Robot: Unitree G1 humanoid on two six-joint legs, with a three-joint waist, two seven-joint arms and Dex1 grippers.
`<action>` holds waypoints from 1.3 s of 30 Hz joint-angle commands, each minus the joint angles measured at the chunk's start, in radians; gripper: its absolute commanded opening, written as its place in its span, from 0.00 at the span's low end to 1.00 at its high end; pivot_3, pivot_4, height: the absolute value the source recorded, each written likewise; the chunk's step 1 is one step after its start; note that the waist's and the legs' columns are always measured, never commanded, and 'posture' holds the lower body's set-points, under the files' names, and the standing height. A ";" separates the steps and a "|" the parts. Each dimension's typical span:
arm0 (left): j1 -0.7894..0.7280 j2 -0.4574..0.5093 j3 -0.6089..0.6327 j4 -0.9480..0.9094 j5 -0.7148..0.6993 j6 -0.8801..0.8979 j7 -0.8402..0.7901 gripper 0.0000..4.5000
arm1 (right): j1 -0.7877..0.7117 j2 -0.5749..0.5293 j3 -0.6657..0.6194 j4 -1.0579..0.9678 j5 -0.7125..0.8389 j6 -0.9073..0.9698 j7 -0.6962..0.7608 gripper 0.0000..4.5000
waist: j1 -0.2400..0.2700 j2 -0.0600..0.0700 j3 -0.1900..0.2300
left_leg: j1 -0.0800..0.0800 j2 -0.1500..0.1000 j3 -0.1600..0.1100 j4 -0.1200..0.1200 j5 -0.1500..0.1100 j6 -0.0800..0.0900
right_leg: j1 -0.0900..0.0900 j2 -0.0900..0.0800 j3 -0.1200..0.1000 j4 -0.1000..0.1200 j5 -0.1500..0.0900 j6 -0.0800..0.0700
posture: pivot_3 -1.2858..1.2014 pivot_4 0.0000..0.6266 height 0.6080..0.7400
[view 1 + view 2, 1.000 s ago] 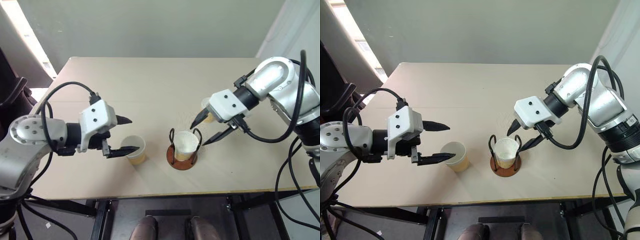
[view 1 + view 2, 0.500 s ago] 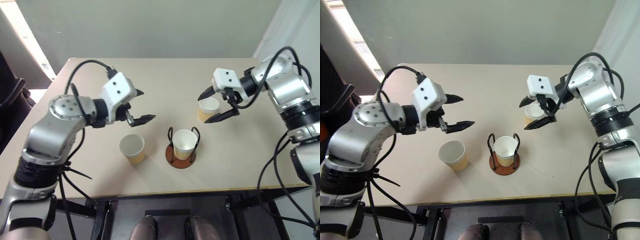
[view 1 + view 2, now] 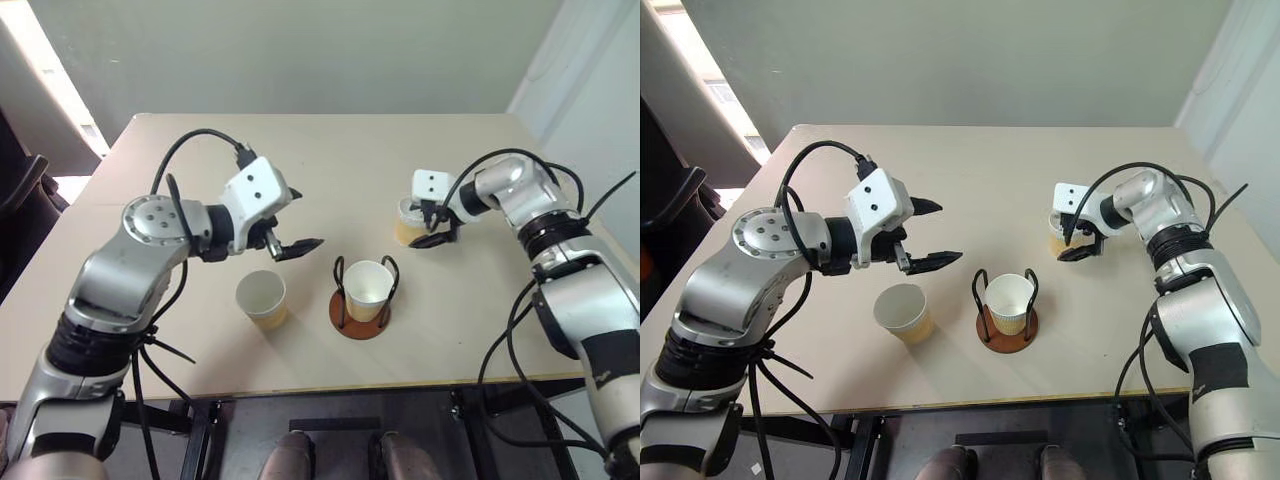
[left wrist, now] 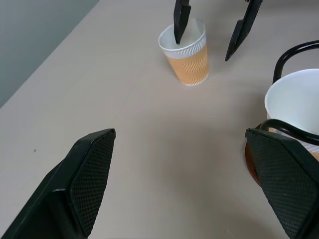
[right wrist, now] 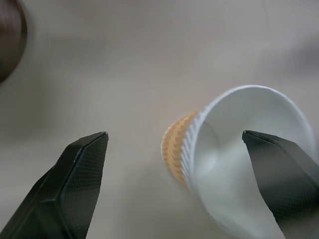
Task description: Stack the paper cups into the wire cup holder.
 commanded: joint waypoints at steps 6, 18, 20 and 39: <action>0.047 0.052 0.080 -0.090 -0.008 0.042 0.010 1.00 | -0.044 0.009 -0.051 0.028 -0.036 -0.060 0.011 0.39 | 0.000 0.000 0.000 | 0.000 0.000 0.000 0.000 0.000 0.000 | 0.000 0.000 0.000 0.000 0.000 0.000 | 0.52 0.24 1.00; 0.066 0.086 0.097 -0.086 0.004 0.027 -0.004 1.00 | -0.069 -0.028 -0.099 -0.057 -0.023 -0.115 0.122 0.01 | 0.000 0.000 0.000 | 0.000 0.000 0.000 0.000 0.000 -0.001 | 0.000 0.000 0.000 0.001 0.000 -0.001 | 0.52 0.24 1.00; 0.071 0.094 0.104 -0.085 -0.001 0.021 -0.012 1.00 | -0.080 -0.049 -0.128 -0.110 0.009 -0.107 0.172 0.01 | 0.000 0.001 0.000 | -0.001 0.000 0.000 0.000 0.000 -0.001 | 0.000 0.000 0.000 0.000 0.000 -0.001 | 0.52 0.24 1.00; 0.114 0.121 0.099 -0.095 -0.039 -0.028 -0.109 1.00 | 0.060 -0.353 -0.031 -1.151 0.670 0.342 0.386 0.01 | -0.006 -0.002 -0.001 | 0.002 0.004 0.000 0.000 0.003 -0.004 | 0.000 0.005 0.002 0.003 -0.008 -0.014 | 0.52 0.24 1.00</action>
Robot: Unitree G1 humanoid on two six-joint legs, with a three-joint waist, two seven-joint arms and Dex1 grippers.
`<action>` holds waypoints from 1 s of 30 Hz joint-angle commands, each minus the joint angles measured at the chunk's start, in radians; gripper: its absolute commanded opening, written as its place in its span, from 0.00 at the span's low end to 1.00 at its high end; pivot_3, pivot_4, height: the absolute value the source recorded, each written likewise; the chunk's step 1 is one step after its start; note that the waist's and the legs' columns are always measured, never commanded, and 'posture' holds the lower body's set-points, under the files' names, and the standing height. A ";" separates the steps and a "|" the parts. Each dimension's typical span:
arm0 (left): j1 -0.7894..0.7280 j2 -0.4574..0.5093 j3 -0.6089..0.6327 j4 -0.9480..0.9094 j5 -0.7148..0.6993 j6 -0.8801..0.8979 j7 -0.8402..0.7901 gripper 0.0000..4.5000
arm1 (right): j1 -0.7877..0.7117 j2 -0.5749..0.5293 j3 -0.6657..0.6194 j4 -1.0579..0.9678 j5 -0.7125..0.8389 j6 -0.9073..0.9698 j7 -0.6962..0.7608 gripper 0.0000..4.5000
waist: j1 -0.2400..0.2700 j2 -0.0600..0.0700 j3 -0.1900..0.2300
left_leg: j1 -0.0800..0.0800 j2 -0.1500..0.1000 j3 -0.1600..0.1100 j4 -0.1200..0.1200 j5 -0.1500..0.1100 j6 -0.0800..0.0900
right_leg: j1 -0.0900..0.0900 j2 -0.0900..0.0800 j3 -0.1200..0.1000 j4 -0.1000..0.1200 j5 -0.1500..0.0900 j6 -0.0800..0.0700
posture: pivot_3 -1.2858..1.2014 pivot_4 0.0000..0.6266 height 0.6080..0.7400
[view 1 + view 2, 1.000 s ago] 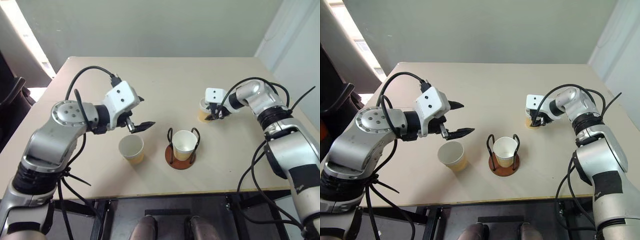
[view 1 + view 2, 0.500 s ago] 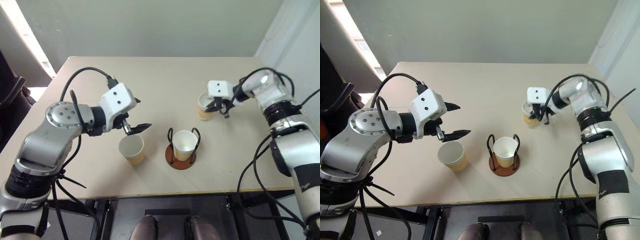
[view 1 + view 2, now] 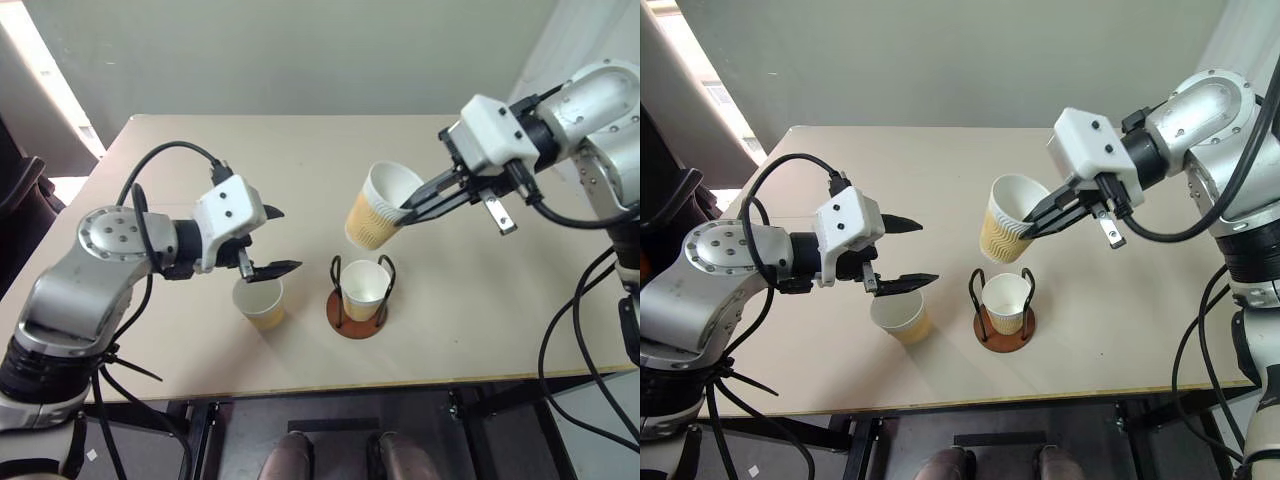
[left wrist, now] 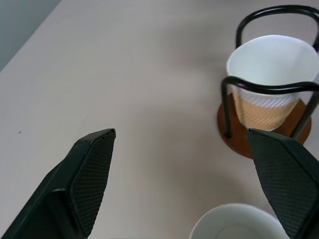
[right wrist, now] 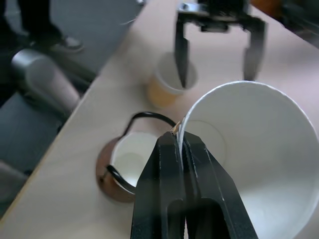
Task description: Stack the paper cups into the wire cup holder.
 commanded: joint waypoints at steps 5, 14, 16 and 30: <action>0.015 0.013 0.029 -0.051 -0.006 0.003 0.010 1.00 | -0.009 -0.023 0.079 -0.067 0.027 -0.054 0.005 0.01 | -0.003 0.000 0.000 | 0.000 0.000 0.000 0.001 0.002 0.002 | 0.000 0.000 0.000 0.003 0.001 -0.002 | 0.52 0.24 1.00; 0.044 0.021 0.045 -0.090 -0.015 0.034 0.030 1.00 | 0.001 -0.030 0.161 -0.076 0.004 -0.110 0.005 0.01 | -0.003 0.000 0.000 | 0.000 0.000 0.000 0.001 0.002 0.002 | 0.000 0.000 -0.001 0.002 0.001 -0.002 | 0.52 0.24 1.00; 0.047 0.022 0.047 -0.093 -0.017 0.038 0.033 1.00 | 0.001 -0.026 0.177 -0.064 -0.021 -0.135 0.005 0.01 | -0.003 0.000 0.000 | 0.000 0.000 0.000 0.001 0.002 0.002 | 0.000 0.000 -0.001 0.002 0.001 -0.002 | 0.52 0.24 1.00; 0.071 0.026 0.057 -0.112 -0.028 0.047 0.050 1.00 | -0.035 -0.013 0.238 0.015 -0.091 -0.241 0.005 0.35 | -0.002 0.000 0.000 | 0.000 0.000 0.000 0.001 0.001 0.002 | 0.000 0.000 -0.001 0.002 0.001 -0.002 | 0.52 0.24 1.00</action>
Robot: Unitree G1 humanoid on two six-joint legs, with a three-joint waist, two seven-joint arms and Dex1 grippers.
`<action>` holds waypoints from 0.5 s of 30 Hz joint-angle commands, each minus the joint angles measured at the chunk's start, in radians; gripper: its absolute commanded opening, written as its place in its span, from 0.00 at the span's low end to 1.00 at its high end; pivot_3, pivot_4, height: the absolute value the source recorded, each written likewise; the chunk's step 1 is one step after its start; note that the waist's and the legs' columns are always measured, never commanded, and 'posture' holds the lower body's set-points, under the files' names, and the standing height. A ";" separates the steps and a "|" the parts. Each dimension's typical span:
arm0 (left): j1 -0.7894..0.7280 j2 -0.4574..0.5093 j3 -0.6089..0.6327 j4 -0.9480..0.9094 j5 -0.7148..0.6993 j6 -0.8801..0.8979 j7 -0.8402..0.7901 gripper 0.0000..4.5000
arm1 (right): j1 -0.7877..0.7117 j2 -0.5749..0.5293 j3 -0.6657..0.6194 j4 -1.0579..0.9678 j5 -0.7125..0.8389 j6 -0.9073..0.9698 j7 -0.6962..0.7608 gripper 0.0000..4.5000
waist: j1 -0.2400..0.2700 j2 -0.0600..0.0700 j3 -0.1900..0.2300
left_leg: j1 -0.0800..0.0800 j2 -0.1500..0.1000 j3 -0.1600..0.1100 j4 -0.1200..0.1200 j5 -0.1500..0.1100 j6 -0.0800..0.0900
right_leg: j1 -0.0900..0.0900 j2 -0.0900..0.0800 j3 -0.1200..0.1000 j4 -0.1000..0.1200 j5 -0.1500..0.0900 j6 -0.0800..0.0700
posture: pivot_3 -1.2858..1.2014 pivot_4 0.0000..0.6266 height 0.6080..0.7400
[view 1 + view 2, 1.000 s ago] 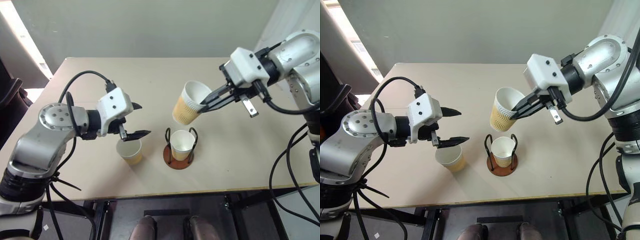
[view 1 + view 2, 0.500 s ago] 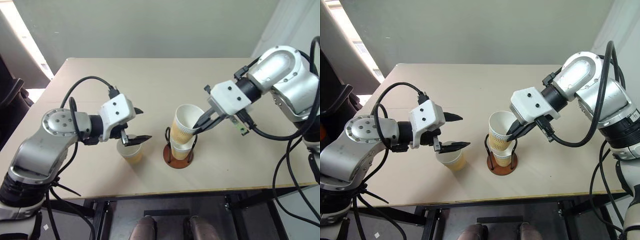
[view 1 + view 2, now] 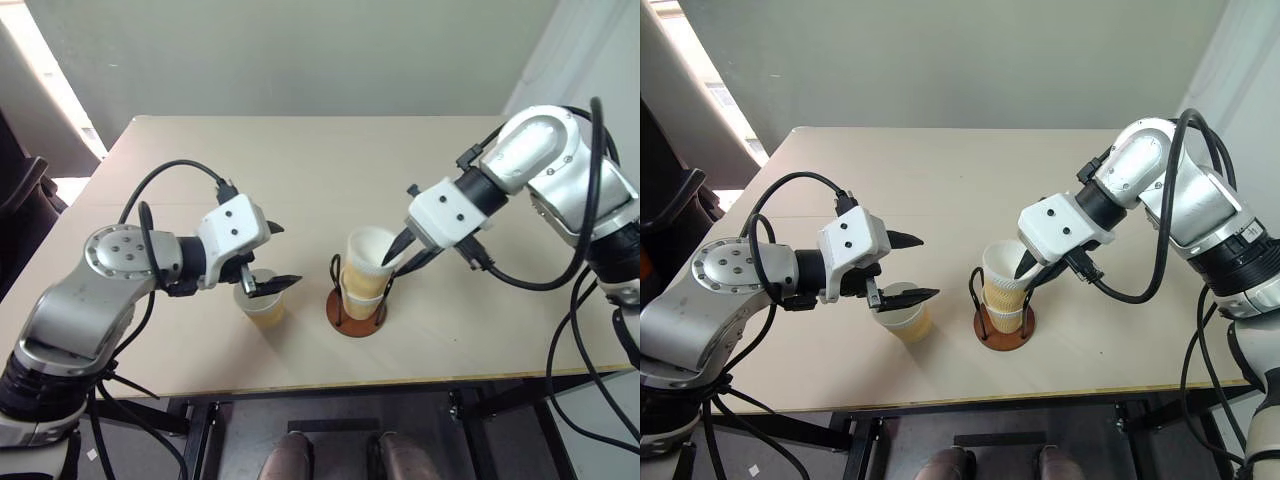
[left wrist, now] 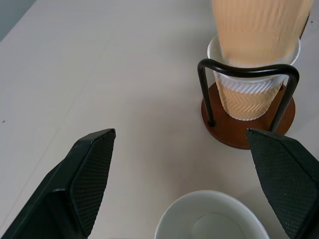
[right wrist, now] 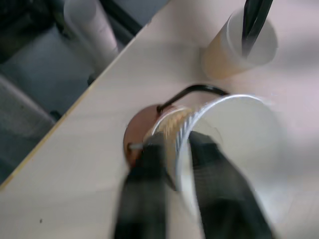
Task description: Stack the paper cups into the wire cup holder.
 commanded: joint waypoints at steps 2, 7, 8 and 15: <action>-0.004 0.018 0.046 -0.032 -0.011 -0.001 0.003 1.00 | -0.037 -0.003 -0.005 -0.001 0.004 -0.022 0.004 0.50 | 0.000 0.000 0.000 | 0.000 0.000 0.000 0.000 0.000 0.000 | 0.000 0.000 0.000 0.000 0.000 0.000 | 0.52 0.24 1.00; -0.003 0.036 0.048 -0.017 -0.005 -0.024 -0.022 1.00 | -0.036 0.014 -0.054 0.006 0.036 0.015 0.004 0.87 | 0.000 0.000 0.000 | 0.000 0.000 0.000 0.000 0.000 0.000 | 0.000 0.000 0.000 0.000 0.000 0.000 | 0.52 0.24 1.00; -0.009 0.044 0.049 -0.008 -0.004 -0.032 -0.035 1.00 | -0.033 0.023 -0.079 0.013 0.053 0.038 0.004 0.95 | 0.000 0.000 0.000 | 0.000 0.000 0.000 0.000 0.000 0.000 | 0.000 0.000 0.000 0.000 0.000 0.000 | 0.52 0.24 1.00; -0.094 0.270 0.019 0.228 0.039 -0.232 -0.367 1.00 | 0.086 0.207 -0.350 -0.043 0.221 0.396 -0.256 0.99 | 0.000 -0.002 0.000 | 0.000 0.002 -0.001 0.000 -0.001 -0.001 | -0.002 0.003 0.001 0.001 -0.001 -0.003 | 0.52 0.24 1.00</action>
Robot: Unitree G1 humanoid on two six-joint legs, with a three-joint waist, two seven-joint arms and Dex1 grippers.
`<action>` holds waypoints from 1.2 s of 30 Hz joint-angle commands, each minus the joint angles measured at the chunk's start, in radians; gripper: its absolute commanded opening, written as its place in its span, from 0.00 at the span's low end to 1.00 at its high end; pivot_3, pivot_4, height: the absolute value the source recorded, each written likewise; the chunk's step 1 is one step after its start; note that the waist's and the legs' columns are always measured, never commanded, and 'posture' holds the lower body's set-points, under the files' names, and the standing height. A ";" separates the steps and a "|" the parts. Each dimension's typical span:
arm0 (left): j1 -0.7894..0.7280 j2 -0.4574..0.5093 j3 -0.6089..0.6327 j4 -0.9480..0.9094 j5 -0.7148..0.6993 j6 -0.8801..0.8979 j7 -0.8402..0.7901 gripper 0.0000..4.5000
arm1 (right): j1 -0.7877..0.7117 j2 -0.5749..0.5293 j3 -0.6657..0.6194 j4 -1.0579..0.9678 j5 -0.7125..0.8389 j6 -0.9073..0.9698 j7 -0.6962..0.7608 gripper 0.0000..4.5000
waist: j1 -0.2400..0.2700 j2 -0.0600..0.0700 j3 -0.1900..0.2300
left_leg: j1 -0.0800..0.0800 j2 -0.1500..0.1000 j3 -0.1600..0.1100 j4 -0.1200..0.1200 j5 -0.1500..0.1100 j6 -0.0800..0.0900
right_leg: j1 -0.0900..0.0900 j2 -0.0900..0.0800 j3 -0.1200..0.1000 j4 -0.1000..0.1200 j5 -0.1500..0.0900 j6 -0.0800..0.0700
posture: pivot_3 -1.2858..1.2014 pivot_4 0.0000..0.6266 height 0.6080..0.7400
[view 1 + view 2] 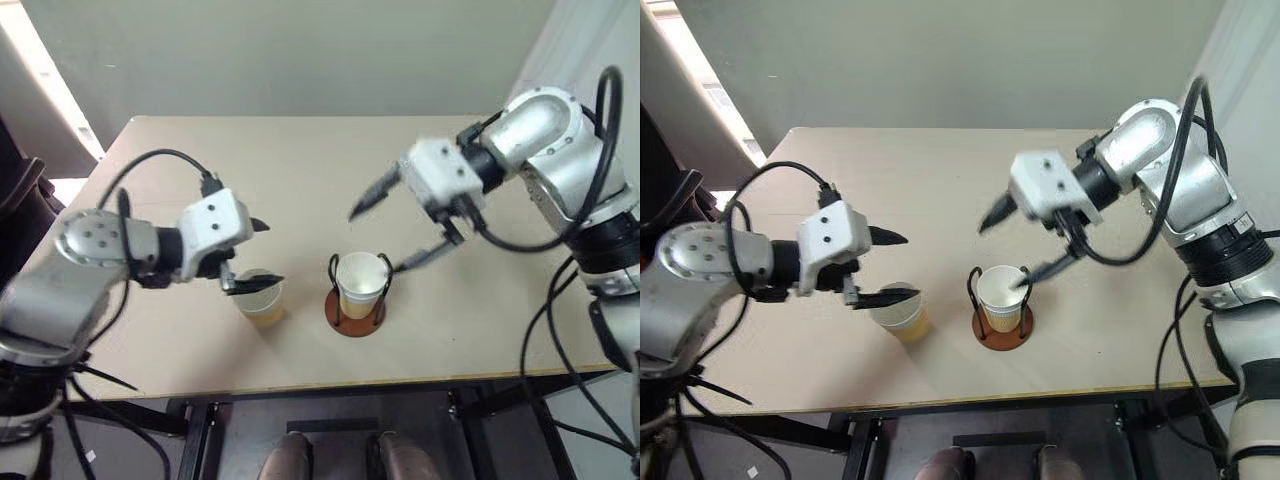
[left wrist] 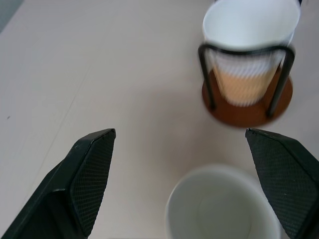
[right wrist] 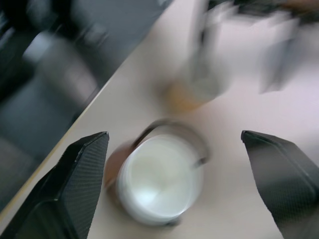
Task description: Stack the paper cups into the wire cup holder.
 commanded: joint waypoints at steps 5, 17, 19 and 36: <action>-0.222 0.038 -0.119 0.275 0.098 -0.222 -0.297 1.00 | 0.172 0.080 -0.164 -0.248 0.109 0.278 -0.229 0.99 | 0.010 0.000 0.000 | -0.002 0.001 -0.002 0.000 -0.001 -0.001 | -0.002 0.001 0.000 -0.001 -0.001 -0.002 | 0.52 0.24 1.00; -0.336 -0.166 -0.325 0.518 0.292 -0.353 -0.407 1.00 | 0.231 0.076 -0.239 -0.366 0.114 0.405 -0.318 0.99 | 0.004 0.000 0.000 | -0.009 0.002 -0.002 0.001 -0.001 -0.001 | -0.008 0.002 0.000 -0.002 0.006 0.009 | 0.52 0.24 1.00; -0.344 -0.184 -0.354 0.545 0.341 -0.378 -0.403 1.00 | 0.239 0.069 -0.249 -0.385 0.117 0.421 -0.328 0.99 | 0.004 0.000 0.000 | -0.010 0.003 -0.002 0.001 -0.001 -0.001 | -0.009 0.003 0.000 -0.003 0.007 0.010 | 0.52 0.24 1.00; -0.414 -0.206 -0.339 0.576 0.325 -0.430 -0.483 0.01 | 0.291 -0.042 -0.322 -0.449 0.160 0.466 -0.271 1.00 | 0.010 0.000 0.000 | -0.012 0.004 -0.002 0.003 0.000 0.001 | -0.008 0.004 -0.001 -0.004 0.009 0.013 | 0.52 0.24 1.00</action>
